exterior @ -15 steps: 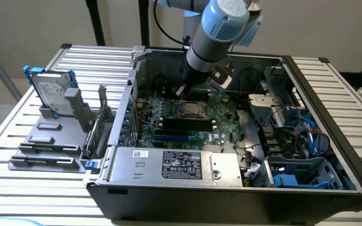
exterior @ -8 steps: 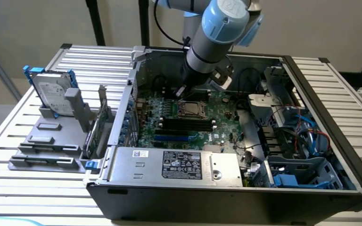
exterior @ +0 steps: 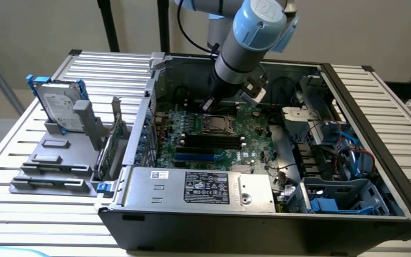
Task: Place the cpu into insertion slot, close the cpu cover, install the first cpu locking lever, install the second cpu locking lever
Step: 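Install the first cpu locking lever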
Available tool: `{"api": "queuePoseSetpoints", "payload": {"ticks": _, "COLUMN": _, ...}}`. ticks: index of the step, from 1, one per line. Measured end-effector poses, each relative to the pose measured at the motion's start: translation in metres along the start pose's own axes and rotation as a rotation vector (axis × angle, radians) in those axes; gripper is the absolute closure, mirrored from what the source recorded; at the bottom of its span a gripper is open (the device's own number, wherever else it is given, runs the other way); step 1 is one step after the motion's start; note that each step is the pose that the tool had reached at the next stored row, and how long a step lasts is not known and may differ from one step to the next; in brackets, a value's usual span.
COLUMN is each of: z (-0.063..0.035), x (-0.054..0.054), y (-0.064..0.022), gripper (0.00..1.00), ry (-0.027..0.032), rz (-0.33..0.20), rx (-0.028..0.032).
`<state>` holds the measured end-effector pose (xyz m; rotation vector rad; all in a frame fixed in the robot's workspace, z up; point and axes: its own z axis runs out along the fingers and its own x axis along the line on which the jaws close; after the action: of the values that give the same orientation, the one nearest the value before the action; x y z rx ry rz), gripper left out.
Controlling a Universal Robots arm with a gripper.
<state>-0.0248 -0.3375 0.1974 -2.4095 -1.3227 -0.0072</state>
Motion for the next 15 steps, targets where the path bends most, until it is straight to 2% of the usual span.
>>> {"api": "queuePoseSetpoints", "payload": {"ticks": 3, "z": 0.0005, "x": 0.0019, "y": 0.0026, "gripper": 0.89, "ry": -0.0037, "rz": 0.001, "rx": -0.0025}}
{"api": "queuePoseSetpoints", "payload": {"ticks": 6, "z": 0.0013, "x": 0.0035, "y": 0.0048, "gripper": 0.89, "ry": -0.0099, "rz": 0.002, "rx": -0.0068}}
{"api": "queuePoseSetpoints", "payload": {"ticks": 15, "z": 0.0033, "x": 0.0092, "y": 0.0105, "gripper": 0.89, "ry": -0.0394, "rz": 0.009, "rx": -0.0267}}
